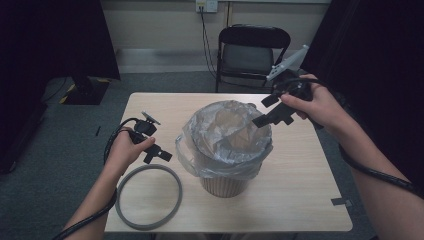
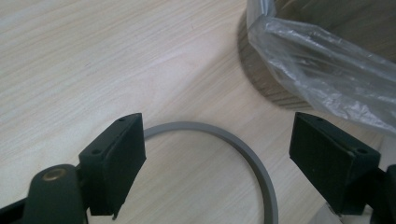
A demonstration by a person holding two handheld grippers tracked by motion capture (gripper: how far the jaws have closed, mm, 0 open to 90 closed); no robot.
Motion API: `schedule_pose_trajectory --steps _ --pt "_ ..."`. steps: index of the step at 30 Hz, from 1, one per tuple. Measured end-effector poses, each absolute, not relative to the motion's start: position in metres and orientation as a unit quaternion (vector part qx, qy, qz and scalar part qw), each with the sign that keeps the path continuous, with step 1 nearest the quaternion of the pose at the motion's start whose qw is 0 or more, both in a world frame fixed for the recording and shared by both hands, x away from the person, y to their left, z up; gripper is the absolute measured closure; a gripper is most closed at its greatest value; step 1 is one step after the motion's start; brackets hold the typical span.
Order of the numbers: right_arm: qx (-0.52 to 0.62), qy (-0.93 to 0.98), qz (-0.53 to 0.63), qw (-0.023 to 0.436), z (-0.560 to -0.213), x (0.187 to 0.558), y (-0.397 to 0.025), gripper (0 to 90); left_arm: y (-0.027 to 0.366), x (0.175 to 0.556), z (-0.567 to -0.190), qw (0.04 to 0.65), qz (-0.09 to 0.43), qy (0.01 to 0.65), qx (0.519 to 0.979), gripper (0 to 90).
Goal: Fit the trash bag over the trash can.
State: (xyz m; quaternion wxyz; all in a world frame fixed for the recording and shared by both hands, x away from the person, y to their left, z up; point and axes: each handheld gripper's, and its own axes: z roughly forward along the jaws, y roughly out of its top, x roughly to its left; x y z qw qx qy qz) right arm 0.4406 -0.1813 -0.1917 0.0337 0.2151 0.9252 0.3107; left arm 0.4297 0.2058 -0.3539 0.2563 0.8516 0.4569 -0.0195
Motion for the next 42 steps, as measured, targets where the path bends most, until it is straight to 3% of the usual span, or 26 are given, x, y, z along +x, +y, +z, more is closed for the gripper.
schedule_pose_trajectory --steps 19,42 --pt "0.141 0.955 0.262 0.016 -0.222 0.439 -0.086 16.4 0.215 0.415 -0.364 0.225 -0.006 0.456 0.861 18.1" --pt "0.110 0.976 0.187 -0.005 -0.288 0.445 -0.042 15.4 0.230 0.408 -0.382 0.231 -0.012 0.466 0.854 18.1"
